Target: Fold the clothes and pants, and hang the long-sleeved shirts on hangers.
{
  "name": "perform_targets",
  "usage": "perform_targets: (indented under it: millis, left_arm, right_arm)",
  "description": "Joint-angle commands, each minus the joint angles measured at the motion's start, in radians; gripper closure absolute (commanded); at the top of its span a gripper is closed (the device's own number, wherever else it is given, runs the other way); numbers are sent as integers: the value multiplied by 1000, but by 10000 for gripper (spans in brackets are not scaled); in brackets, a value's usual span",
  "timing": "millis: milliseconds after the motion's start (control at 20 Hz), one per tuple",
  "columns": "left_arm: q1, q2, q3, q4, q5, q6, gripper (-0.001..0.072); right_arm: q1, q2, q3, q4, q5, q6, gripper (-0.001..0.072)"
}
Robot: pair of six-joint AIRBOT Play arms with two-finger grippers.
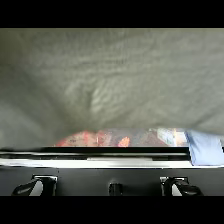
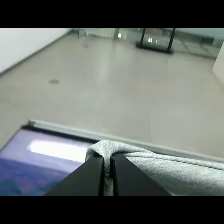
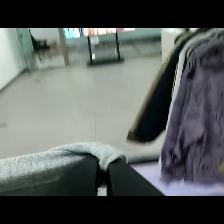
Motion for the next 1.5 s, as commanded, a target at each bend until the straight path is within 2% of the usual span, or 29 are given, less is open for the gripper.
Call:
perform_targets:
  millis: [0,100,250,550,800,900,1250,1450]
  left_arm:
    - [-1,-80,-93,-83,-18,95,695]
    - [-3,-186,-175,-152,-14,151,695]
    - [-31,-404,-256,-233,20,226,694]
    - [-146,-878,-246,-232,221,261,694]
    - [-179,-1048,-214,-224,325,325,694]
    - [-170,-1054,-214,-193,299,324,694]
    - [-154,-1059,-214,-111,-9,323,693]
    - [-156,-1077,-217,-111,-74,300,693]
  right_arm:
    - [0,-118,-84,44,176,67,688]
    - [0,-238,-174,80,219,67,687]
    - [0,-443,-274,100,191,66,687]
    - [1,-821,-293,100,15,66,687]
    - [1,-960,-293,97,-104,61,688]
    - [1,-978,-293,96,-88,46,688]
    - [3,-992,-294,73,118,29,687]
    - [34,-1040,-303,45,232,11,687]
